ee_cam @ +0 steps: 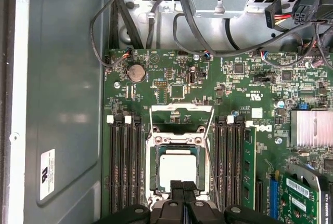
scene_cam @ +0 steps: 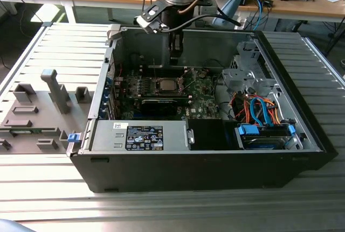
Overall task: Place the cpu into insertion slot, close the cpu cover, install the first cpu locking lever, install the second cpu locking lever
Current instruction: 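Close the cpu cover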
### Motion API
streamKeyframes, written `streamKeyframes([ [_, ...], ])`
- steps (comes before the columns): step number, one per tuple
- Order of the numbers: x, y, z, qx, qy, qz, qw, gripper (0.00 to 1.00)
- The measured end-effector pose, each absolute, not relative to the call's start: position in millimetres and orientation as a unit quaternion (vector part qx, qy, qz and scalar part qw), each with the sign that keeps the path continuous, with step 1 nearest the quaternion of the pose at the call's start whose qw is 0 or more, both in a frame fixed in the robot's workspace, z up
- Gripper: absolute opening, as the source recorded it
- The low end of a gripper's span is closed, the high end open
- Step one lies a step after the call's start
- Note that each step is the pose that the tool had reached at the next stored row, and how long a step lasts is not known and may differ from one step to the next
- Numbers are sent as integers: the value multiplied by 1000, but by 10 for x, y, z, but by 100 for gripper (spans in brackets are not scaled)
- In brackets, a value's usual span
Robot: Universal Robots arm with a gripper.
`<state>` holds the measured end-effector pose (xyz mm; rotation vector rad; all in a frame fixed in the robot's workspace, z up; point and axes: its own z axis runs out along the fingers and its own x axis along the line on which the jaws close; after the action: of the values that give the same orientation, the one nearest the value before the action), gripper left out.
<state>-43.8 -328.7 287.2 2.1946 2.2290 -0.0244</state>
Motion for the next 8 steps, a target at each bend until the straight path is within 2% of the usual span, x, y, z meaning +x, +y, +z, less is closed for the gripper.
streamKeyframes([
  [8,-422,-3287,3049,702,713,-8,7,11],
])
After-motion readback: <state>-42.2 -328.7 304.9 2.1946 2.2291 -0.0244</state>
